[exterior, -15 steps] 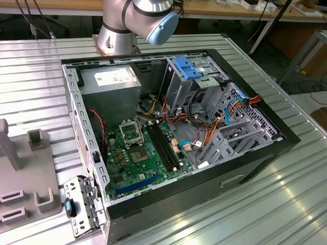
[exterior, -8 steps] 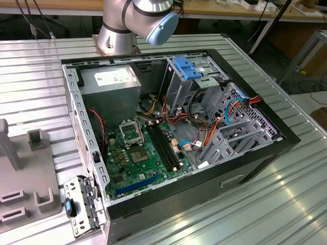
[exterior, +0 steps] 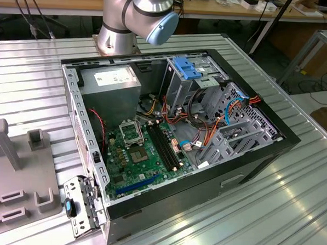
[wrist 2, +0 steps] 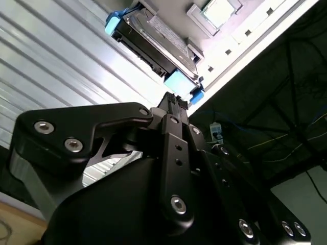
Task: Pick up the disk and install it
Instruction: 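Pick up the disk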
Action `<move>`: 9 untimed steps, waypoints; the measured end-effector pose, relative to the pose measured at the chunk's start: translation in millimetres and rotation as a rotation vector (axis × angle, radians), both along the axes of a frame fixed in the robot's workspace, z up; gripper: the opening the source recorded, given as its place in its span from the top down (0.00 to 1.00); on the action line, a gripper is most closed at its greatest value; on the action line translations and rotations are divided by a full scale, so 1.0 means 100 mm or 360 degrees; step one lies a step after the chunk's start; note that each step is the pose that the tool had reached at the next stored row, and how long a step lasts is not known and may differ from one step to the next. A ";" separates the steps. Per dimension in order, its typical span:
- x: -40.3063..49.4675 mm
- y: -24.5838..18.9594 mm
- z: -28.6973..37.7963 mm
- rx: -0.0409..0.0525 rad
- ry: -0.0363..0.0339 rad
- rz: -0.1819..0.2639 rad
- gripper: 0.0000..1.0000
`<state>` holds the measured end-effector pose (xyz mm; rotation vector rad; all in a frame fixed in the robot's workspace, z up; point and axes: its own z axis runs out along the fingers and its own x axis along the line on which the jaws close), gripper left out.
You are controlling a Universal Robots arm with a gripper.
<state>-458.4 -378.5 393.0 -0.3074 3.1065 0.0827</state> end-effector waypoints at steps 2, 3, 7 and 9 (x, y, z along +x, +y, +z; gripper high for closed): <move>0.000 0.000 0.000 0.0000 0.0000 0.0068 0.89; 0.000 0.000 0.000 0.0000 0.0000 0.0136 0.89; 0.000 0.000 0.000 0.0000 0.0000 0.0392 0.89; 0.000 0.000 0.000 0.0000 0.0000 0.0514 0.89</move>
